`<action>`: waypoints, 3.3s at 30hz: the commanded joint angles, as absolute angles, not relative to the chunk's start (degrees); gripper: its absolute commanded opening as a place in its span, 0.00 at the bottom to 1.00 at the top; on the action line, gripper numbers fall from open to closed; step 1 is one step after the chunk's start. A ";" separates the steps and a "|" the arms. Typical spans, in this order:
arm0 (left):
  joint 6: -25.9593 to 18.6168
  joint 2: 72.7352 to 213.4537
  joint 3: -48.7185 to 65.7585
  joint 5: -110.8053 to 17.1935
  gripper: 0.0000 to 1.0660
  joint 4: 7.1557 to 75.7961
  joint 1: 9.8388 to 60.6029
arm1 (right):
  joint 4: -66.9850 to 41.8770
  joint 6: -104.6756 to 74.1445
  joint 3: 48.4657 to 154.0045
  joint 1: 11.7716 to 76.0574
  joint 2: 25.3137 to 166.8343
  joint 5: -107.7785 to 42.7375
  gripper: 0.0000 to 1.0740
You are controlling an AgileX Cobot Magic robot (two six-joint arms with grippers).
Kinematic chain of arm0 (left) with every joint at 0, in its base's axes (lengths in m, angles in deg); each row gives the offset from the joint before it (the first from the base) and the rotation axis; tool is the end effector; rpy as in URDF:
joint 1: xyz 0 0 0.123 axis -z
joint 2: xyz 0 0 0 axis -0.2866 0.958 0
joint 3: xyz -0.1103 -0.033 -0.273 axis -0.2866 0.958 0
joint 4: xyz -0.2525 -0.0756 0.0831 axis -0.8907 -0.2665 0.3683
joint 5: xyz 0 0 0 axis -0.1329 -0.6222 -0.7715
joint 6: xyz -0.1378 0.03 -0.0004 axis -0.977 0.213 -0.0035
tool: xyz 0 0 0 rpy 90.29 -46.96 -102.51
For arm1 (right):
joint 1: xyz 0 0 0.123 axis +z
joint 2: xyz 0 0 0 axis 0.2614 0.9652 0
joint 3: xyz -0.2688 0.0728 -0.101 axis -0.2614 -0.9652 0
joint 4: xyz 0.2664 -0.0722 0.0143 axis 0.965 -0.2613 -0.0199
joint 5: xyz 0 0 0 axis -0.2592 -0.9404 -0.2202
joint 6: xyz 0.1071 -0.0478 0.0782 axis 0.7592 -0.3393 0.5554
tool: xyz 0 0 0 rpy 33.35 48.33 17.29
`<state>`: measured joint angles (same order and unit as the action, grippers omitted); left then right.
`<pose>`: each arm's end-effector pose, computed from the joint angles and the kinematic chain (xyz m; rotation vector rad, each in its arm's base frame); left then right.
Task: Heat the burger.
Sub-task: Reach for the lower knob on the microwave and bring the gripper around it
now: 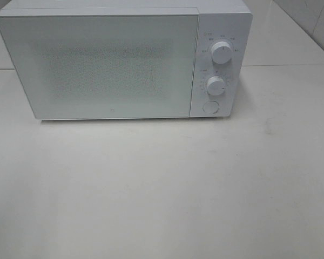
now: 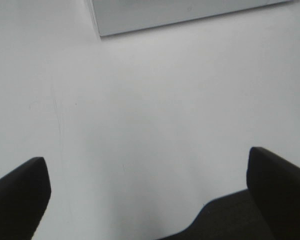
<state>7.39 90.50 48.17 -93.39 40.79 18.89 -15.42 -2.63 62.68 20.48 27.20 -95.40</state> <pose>0.0892 -0.0350 0.2693 0.2917 2.1868 -0.2074 0.0504 -0.0011 0.2723 0.0503 2.0101 0.0932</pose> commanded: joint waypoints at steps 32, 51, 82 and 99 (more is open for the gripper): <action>5.09 72.85 50.00 -95.62 0.96 39.36 18.72 | -15.25 -2.98 62.62 20.02 26.23 -95.40 0.70; 5.09 72.91 50.00 -95.62 0.96 39.36 18.72 | -15.25 -2.98 62.62 20.02 26.23 -95.40 0.70; 5.09 72.91 50.00 -95.62 0.96 39.36 18.72 | -15.13 -1.72 65.02 20.02 40.73 -76.61 0.70; 5.09 72.91 50.00 -95.62 0.96 39.36 18.72 | -15.25 -1.72 65.02 20.02 58.03 -61.60 0.70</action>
